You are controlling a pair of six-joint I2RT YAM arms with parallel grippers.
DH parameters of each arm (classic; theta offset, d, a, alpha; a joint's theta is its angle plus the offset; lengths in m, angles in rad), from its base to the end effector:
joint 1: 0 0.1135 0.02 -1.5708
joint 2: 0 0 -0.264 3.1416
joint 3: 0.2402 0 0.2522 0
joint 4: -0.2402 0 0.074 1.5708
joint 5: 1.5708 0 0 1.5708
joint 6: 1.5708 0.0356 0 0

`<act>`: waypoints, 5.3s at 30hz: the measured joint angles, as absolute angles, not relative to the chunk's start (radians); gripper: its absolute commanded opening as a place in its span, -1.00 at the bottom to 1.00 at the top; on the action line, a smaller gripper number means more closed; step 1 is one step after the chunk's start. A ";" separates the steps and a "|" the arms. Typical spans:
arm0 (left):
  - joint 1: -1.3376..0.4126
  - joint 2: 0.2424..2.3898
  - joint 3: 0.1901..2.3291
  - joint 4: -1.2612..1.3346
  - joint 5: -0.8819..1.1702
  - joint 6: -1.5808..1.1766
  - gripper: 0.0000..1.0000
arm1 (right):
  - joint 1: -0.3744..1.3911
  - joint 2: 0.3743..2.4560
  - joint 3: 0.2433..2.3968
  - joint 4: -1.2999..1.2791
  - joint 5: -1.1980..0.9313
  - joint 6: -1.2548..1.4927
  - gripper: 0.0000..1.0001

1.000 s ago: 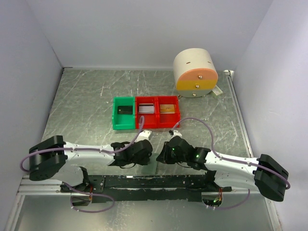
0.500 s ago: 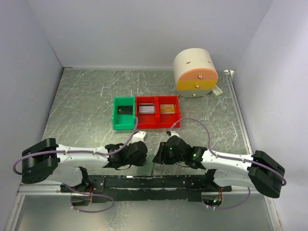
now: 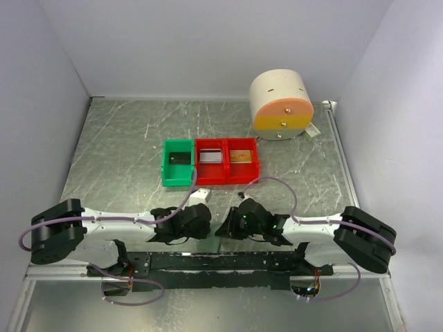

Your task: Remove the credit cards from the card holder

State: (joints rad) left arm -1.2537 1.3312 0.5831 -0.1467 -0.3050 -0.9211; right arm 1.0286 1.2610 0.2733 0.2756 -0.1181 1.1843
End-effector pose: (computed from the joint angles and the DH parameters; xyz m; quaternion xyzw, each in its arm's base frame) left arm 0.0866 -0.2297 0.1631 0.1047 0.9279 -0.2236 0.2792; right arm 0.1034 0.1797 0.1220 0.0461 0.9068 0.3956 0.1381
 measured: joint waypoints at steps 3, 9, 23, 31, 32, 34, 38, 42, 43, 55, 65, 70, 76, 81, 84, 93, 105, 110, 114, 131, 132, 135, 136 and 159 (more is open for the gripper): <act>-1.254 1.324 0.578 -0.144 -0.305 -0.922 -0.16 | 1.029 1.228 0.259 0.285 -0.109 1.190 -0.79; -1.256 1.336 0.598 -0.165 -0.309 -0.912 0.05 | 1.029 1.161 0.250 0.259 -0.102 1.187 -0.89; -1.303 1.425 0.724 -0.286 -0.368 -0.905 -0.01 | 1.029 1.117 0.250 0.203 -0.094 1.166 -1.00; -1.303 1.422 0.723 -0.301 -0.376 -0.905 -0.14 | 1.029 1.118 0.251 0.201 -0.094 1.163 -1.00; -1.303 1.422 0.723 -0.300 -0.373 -0.905 -0.20 | 1.029 1.119 0.252 0.201 -0.095 1.163 -1.00; -1.305 1.421 0.723 -0.295 -0.369 -0.905 -0.26 | 1.029 1.120 0.254 0.201 -0.096 1.162 -1.00; -1.306 1.421 0.723 -0.294 -0.364 -0.905 -0.18 | 1.029 1.120 0.254 0.200 -0.097 1.161 -1.00; -1.306 1.411 0.718 -0.301 -0.362 -0.905 -0.07 | 1.029 1.119 0.258 0.195 -0.098 1.159 -1.00; -1.306 1.406 0.713 -0.301 -0.362 -0.905 0.00 | 1.029 1.119 0.259 0.194 -0.098 1.159 -1.00; -1.306 1.414 0.712 -0.293 -0.343 -0.902 -0.33 | 1.029 1.110 0.275 0.142 -0.097 1.143 -1.00; -1.312 1.399 0.707 -0.289 -0.333 -0.910 -0.61 | 1.031 1.088 0.287 0.107 -0.089 1.138 -1.00; -1.313 1.322 0.670 -0.292 -0.337 -0.938 -0.62 | 1.036 1.066 0.303 0.091 -0.088 1.128 -1.00; -1.315 1.235 0.604 -0.351 -0.342 -0.959 -0.56 | 1.033 1.060 0.309 0.079 -0.066 1.122 -1.00; -1.317 1.229 0.589 -0.373 -0.345 -0.964 0.05 | 1.033 1.060 0.309 0.078 -0.060 1.120 -1.00; -1.317 1.231 0.589 -0.372 -0.348 -0.966 0.26 | 1.033 1.063 0.314 0.076 -0.058 1.117 -1.00; -1.317 1.276 0.592 -0.380 -0.373 -0.980 0.35 | 1.033 1.063 0.324 0.069 -0.056 1.108 -1.00; -1.317 1.281 0.594 -0.397 -0.432 -1.029 -0.10 | 1.032 1.084 0.325 0.080 -0.064 1.106 -1.00; -1.317 1.272 0.581 -0.352 -0.433 -1.029 -0.11 | 1.032 1.095 0.325 0.093 -0.072 1.106 -1.00; -1.317 1.235 0.543 -0.291 -0.426 -1.024 -0.14 | 1.032 1.097 0.325 0.100 -0.080 1.106 -1.00; -1.304 1.318 0.564 -0.296 -0.416 -1.032 -0.73 | 1.031 1.105 0.325 0.108 -0.090 1.106 -1.00; -1.304 1.327 0.577 -0.296 -0.415 -1.028 -0.74 | 1.031 1.105 0.325 0.107 -0.090 1.106 -1.00; -1.304 1.334 0.594 -0.297 -0.416 -1.026 -0.80 | 1.031 1.105 0.325 0.106 -0.089 1.106 -1.00; -1.304 1.333 0.595 -0.297 -0.416 -1.026 -0.85 | 1.031 1.105 0.325 0.106 -0.089 1.106 -1.00; -1.304 0.995 0.511 -0.295 -0.423 -1.065 -0.86 | 0.916 1.161 0.497 -0.150 -0.121 0.865 0.28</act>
